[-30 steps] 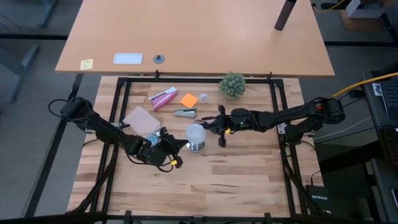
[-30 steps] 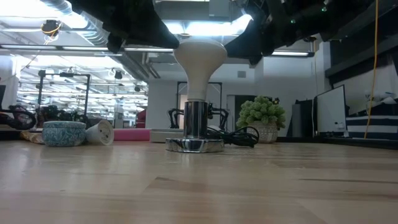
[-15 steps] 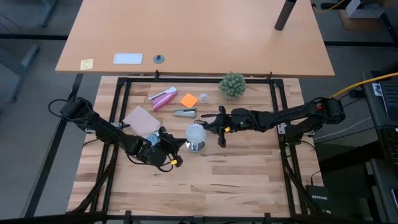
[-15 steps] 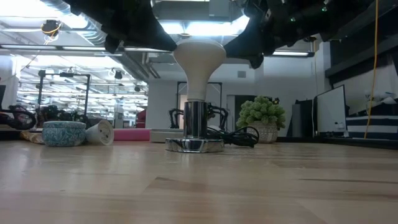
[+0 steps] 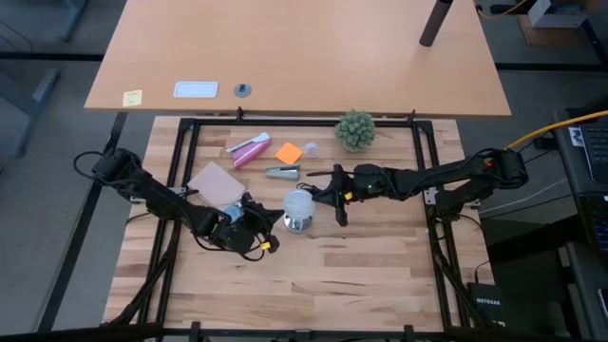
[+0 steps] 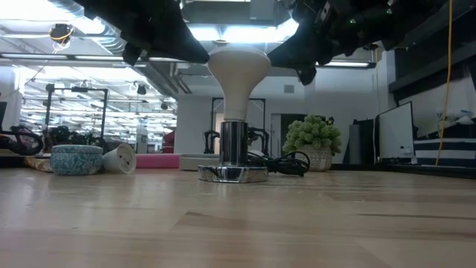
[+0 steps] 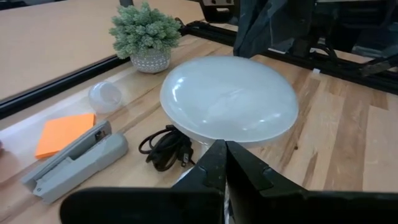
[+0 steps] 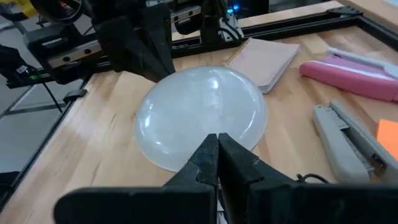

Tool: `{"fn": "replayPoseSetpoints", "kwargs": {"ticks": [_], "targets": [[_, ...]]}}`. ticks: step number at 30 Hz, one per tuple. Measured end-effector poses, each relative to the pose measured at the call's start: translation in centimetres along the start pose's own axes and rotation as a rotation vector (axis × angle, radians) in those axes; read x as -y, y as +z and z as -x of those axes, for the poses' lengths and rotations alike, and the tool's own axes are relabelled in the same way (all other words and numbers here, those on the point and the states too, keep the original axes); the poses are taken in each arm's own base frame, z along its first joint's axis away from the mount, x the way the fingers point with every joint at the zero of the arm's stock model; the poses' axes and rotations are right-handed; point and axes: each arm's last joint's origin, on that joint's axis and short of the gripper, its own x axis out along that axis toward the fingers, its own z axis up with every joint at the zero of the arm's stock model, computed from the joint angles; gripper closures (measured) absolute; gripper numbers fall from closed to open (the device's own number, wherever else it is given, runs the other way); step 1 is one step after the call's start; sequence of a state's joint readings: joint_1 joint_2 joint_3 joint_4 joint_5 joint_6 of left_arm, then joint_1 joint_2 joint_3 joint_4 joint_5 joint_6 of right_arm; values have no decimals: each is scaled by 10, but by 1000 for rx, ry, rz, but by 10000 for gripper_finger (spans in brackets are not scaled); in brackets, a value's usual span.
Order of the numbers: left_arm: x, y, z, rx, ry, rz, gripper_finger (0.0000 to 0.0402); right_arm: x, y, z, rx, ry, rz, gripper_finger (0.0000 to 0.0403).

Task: Screw lightbulb
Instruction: Insert the lightbulb on the lamp

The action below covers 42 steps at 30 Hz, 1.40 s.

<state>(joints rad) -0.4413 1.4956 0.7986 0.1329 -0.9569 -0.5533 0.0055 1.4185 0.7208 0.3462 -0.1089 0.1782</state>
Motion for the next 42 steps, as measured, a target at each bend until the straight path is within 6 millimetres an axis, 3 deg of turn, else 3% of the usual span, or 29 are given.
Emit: {"fn": "replayPoseSetpoints", "kwargs": {"ticks": [21, 42], "targets": [[-7, -1, -5, -8, 61, 66, 400, -4, -1, -1, -21, 100, -132, 394], [-11, -1, -9, -17, 82, 47, 400, -2, 4, -1, 42, 43, -173, 394]]}}
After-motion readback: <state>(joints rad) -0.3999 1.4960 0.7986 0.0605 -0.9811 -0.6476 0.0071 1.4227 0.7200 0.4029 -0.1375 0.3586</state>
